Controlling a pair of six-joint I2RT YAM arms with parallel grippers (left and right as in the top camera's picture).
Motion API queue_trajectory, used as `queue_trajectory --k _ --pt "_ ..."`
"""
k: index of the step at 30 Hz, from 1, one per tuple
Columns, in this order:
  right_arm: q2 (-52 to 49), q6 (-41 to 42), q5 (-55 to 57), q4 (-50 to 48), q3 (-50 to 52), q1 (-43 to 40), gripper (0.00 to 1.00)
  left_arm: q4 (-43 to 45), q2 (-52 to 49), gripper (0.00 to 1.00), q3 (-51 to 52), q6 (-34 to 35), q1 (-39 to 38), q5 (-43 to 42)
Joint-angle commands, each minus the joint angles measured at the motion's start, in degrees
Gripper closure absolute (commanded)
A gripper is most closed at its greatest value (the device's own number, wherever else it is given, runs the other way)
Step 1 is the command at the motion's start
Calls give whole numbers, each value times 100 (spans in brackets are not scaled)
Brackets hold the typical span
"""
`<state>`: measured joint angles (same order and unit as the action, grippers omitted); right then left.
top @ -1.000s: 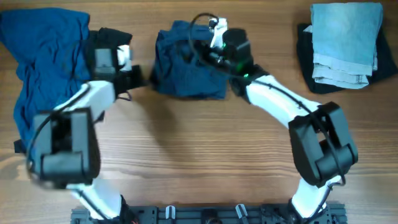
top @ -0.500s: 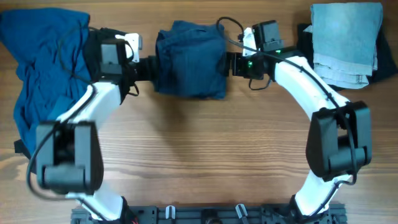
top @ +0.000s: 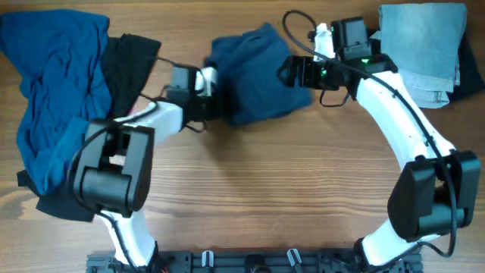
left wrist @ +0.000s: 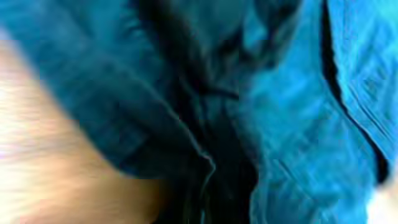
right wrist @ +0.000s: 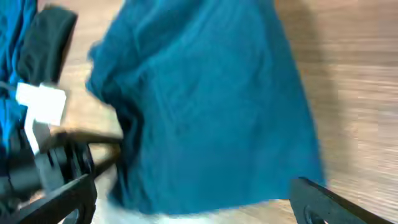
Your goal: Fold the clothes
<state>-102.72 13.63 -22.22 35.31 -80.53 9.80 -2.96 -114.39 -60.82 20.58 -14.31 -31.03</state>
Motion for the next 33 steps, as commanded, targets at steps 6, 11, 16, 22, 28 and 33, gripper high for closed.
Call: queue_trajectory --k 6,11,16,22,28,33 --pt "170 634 -186 184 -101 -466 0 966 168 1 4 1869 -946 -1606" --pt "210 1827 -227 1150 -72 -455 0 433 1390 0 4 1134 -26 -1582" --pt "208 2122 -138 2022 297 -133 0 -55 2208 0 4 612 726 -533" --pt "199 2785 -66 164 1770 376 0 -271 2214 0 4 367 885 37" --pt "-9 2920 319 -1585 2326 780 0 -293 2214 1 4 208 885 417" --pt "-682 3289 293 -1954 2326 964 1 -343 2214 0 4 210 885 568"
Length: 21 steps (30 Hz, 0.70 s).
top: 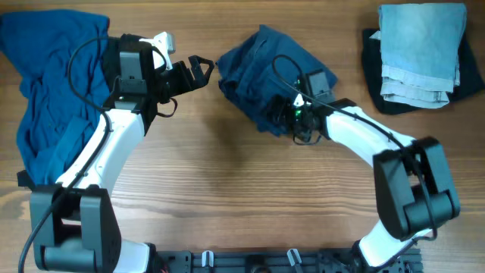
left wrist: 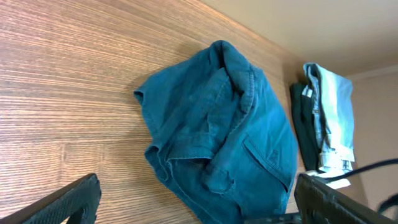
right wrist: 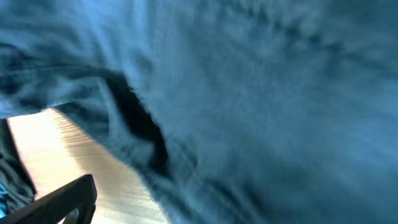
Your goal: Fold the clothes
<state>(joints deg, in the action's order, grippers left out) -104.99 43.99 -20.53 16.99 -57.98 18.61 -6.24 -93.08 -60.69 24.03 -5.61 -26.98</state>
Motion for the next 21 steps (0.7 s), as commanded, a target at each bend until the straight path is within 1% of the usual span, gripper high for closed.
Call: queue_trajectory --k 1,2,4,6,8,9,10,12,13,16,17,18,20,21 --pt "-549 260 129 -155 70 83 4 -33 83 0 -9 -136 13 162" --pt "-616 269 192 -155 70 74 7 -57 83 1 -9 -136 9 162" --pt "-629 341 372 -103 70 7 21 -72 83 1 -9 -136 2 205" --pt "-629 398 568 -46 70 -177 39 -72 83 1 -9 -133 -2 205" --pt "-629 208 629 2 70 -520 40 -74 83 1 -9 -136 -2 203" --pt "-629 -50 638 17 70 -787 39 -79 83 0 -9 -136 -2 205" --pt "-629 -527 649 15 68 -1117 39 -94 83 1 -9 -136 -2 203" --pt "-629 -1034 664 -22 68 -1515 35 -114 83 0 -9 -136 -4 203" --pt "-629 -1370 662 -216 68 -1757 35 -125 83 0 -9 -136 -9 203" --pt "-627 -1670 479 -833 52 -1886 36 -140 83 0 -9 -136 -17 205" --pt "-623 -1676 33 -671 -81 -1882 39 -138 83 0 -9 -136 -17 205" --pt "-603 -1679 -256 -505 -146 -1880 39 -138 83 0 -9 -136 -17 208" --pt "-437 -1694 -990 188 -219 -1880 38 -138 83 0 -9 -136 -17 208" --pt "-308 -1700 -1255 660 -219 -1880 30 -140 83 0 -9 -136 -17 258"
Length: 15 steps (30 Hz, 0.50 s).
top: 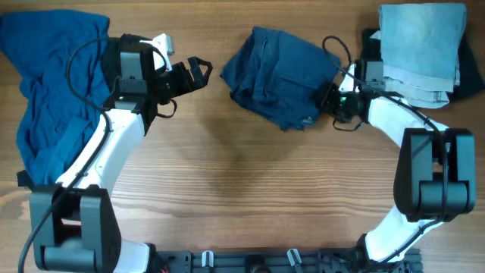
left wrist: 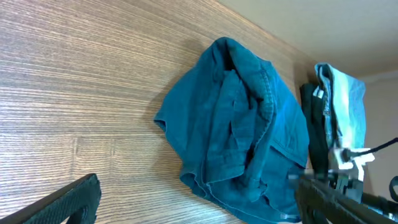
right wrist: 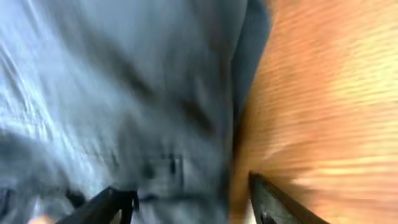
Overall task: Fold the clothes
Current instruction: 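Carry the folded shorts right and place them on the upper-right stack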
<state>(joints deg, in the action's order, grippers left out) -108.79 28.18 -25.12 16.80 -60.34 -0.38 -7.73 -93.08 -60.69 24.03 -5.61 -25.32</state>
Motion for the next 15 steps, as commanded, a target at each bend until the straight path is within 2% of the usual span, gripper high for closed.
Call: queue_trajectory --k 1,2,5,9,13,15 --pt "142 -98 -822 997 17 20 26 11 83 0 -9 -136 -17 103" --pt "155 -11 -839 1294 22 70 21 11 83 0 -9 -136 -17 103" --pt "138 627 -466 1027 140 481 14 -9 83 0 -9 -136 -17 101" --pt "72 1410 483 492 160 1139 12 -74 83 0 -9 -138 -17 125" --pt "-588 1851 1591 24 157 1626 21 -116 83 0 -9 -138 -17 188" --pt "-1001 1845 1744 -203 157 1598 27 -116 83 0 -9 -138 -17 190"
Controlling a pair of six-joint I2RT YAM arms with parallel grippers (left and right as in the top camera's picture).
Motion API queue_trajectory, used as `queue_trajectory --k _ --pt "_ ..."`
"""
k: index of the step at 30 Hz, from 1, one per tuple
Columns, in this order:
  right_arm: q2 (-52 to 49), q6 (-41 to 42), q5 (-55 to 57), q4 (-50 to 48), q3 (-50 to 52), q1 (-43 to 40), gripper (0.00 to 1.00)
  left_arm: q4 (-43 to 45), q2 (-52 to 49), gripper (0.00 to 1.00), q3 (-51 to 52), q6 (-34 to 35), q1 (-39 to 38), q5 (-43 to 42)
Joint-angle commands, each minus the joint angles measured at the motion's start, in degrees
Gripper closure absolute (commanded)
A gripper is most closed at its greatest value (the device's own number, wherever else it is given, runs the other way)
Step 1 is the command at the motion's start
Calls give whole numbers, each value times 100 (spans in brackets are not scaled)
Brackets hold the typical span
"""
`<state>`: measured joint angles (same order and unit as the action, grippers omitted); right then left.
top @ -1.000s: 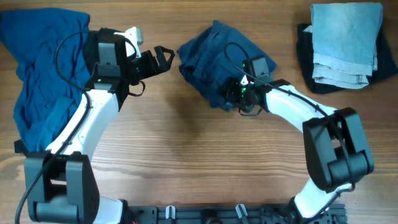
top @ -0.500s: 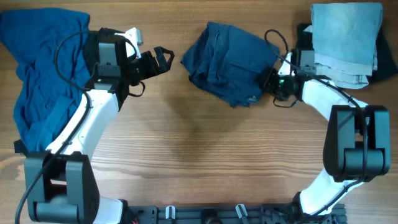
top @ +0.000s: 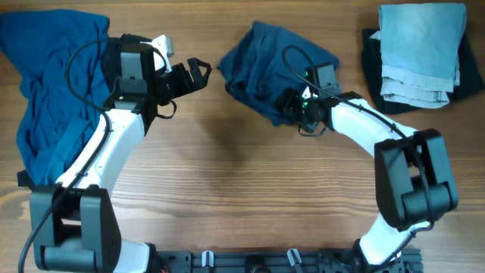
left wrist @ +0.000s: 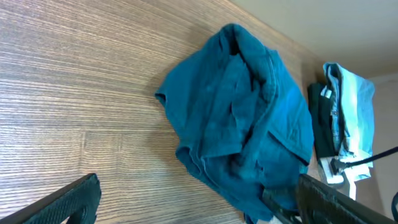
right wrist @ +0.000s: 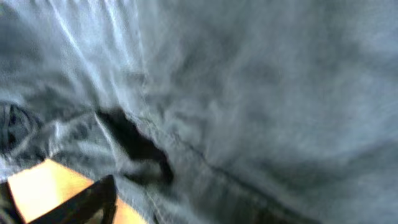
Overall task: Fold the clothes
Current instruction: 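Carry the folded shorts right and place them on the upper-right stack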
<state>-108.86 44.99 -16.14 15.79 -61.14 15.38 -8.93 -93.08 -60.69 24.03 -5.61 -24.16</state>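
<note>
A rumpled dark blue garment (top: 265, 53) lies at the table's back middle; it also shows in the left wrist view (left wrist: 242, 118). My left gripper (top: 200, 72) hovers open just left of it, touching nothing. My right gripper (top: 291, 107) is pressed into the garment's near right edge. In the right wrist view the blurred cloth (right wrist: 236, 93) fills the frame. Only one of its fingers (right wrist: 87, 200) shows, far to the left, and cloth hides the other.
A folded light blue pair of jeans (top: 420, 49) rests on a black garment (top: 371, 68) at the back right. A loose heap of blue cloth (top: 45, 91) and black cloth (top: 125, 76) lies at the left, beside my left arm.
My right gripper has moved from the garment's right edge, near the folded stack, back left to its near edge. The garment has shifted slightly left and bunched. My left arm has not moved.
Both grippers were at the blue garment, one on each side. Then my left gripper was open to its left, and my right gripper at its near edge. The right gripper was later at its right edge, and now it is back at the near edge.
</note>
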Motion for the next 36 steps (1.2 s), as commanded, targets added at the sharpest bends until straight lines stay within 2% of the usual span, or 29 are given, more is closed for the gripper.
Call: queue_trajectory --k 1,2,3,5,6,7,11,18,22,27,32,36 --pt "-1110 149 916 -168 238 -24 32 4 83 0 -9 -138 -17 72" --pt "-1176 133 1001 -188 238 -120 43 4 83 0 -9 -138 -17 79" --pt "-1180 44 1019 -192 238 -177 49 2 83 0 -9 -138 -17 94" --pt "-1178 -181 1016 -289 232 -348 78 -15 83 0 -9 -136 -17 122" --pt "-1178 -308 953 -304 229 -431 89 -68 83 0 -9 -136 -17 136" --pt "-1178 -463 807 -299 216 -535 94 -125 83 0 -9 -138 -17 188" --pt "-927 -1071 -28 96 68 -1078 96 -205 83 0 -9 -136 -17 243" --pt "970 -2483 -24 1609 -785 -1438 96 -208 83 0 -9 -136 -17 243" --pt "1331 -3353 284 1860 -1521 -1440 96 -208 83 0 -7 -133 -17 240" --pt "1329 -4253 1003 1679 -2330 -1707 96 -208 83 0 -9 -133 -17 240" --pt "1329 -4562 1032 1539 -3034 -2358 96 -205 83 0 -9 -136 -17 243" --pt "1329 -4955 859 1036 -3150 -2769 96 -201 83 0 -7 -133 -17 243"
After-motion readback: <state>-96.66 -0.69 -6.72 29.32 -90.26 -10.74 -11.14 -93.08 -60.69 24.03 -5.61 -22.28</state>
